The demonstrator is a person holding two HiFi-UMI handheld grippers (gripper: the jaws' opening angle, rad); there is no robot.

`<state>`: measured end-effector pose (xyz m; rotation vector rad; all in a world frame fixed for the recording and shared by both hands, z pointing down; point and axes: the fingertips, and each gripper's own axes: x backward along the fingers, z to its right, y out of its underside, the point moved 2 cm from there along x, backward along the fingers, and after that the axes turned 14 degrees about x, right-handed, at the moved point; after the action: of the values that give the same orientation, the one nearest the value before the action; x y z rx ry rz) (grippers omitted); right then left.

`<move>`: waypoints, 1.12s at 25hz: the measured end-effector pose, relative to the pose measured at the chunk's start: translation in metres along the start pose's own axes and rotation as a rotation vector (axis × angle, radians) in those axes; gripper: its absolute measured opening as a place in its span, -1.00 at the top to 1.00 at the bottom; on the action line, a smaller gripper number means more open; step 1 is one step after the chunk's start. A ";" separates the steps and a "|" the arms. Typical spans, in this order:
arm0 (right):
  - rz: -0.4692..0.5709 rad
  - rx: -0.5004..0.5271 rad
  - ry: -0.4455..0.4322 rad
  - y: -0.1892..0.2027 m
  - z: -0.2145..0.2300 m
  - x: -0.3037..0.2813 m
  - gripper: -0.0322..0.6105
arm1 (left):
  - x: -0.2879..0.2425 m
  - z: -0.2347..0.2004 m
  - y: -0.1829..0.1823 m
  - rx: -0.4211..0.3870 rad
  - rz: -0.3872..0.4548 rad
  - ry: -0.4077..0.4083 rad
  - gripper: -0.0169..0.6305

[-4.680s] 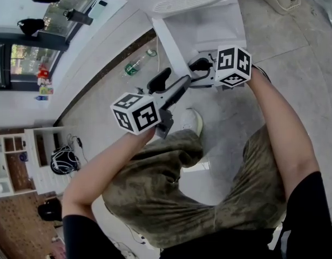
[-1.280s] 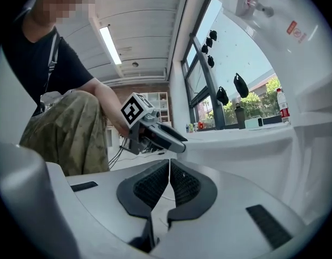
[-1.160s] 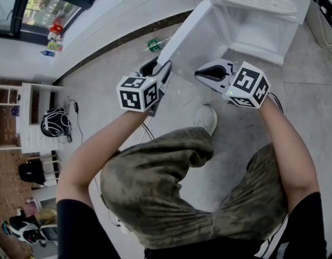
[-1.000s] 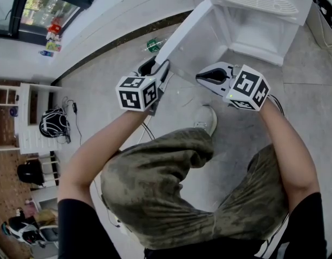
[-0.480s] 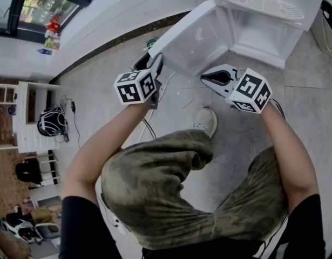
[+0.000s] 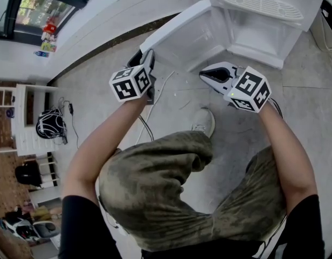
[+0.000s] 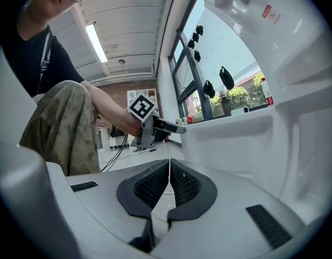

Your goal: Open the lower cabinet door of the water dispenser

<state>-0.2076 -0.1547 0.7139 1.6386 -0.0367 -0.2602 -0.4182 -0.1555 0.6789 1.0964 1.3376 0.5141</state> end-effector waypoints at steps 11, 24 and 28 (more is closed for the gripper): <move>-0.050 -0.011 0.012 0.021 0.003 0.007 0.89 | -0.018 -0.012 -0.010 0.045 0.049 -0.009 0.57; -0.051 -0.059 0.095 0.027 0.023 0.022 0.89 | -0.023 -0.016 -0.011 0.102 0.101 0.015 0.57; -0.030 -0.072 0.143 0.020 0.029 0.029 0.89 | -0.016 -0.023 -0.004 0.188 0.096 0.021 0.50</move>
<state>-0.1825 -0.1904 0.7280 1.5834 0.1053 -0.1651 -0.4438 -0.1632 0.6871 1.3183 1.3775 0.4784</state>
